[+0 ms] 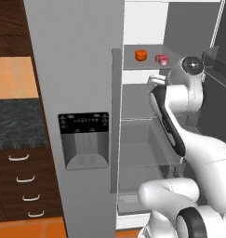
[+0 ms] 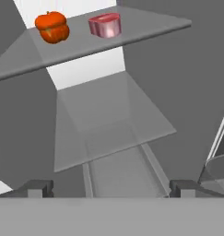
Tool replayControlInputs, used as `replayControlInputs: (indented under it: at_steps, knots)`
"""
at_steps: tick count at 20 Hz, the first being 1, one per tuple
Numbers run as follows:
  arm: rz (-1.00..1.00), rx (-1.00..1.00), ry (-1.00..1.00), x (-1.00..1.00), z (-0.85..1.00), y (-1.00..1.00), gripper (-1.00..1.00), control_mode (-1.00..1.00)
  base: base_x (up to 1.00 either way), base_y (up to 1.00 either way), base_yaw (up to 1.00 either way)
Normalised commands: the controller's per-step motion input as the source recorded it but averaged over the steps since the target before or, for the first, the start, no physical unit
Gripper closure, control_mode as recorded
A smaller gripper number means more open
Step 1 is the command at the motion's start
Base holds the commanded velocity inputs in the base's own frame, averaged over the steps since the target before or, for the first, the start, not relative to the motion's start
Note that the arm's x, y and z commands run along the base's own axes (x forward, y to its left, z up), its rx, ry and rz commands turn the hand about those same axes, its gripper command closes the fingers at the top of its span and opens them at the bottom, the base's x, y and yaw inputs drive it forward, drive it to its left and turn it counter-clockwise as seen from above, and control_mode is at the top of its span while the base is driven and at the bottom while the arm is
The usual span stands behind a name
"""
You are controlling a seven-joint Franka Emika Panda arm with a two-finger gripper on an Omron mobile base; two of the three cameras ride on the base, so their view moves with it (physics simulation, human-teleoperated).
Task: Place one squash and one steak in each tupperware on the nearby counter, to pack two identical lunches.
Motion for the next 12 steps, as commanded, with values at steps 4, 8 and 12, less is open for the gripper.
replayControlInputs:
  at_steps: [4,8,12]
  knots:
    - [-0.12,0.0,-0.12,0.83,0.44,-0.1,-1.0,-1.0,0.0,0.0,0.0]
    - [-0.1,0.0,-0.09,0.61,0.59,-0.25,-1.0,-1.0,0.0,0.0,0.0]
    - [-0.04,0.0,-0.03,0.36,0.46,-0.36,-1.0,-1.0,0.0,0.0,0.0]
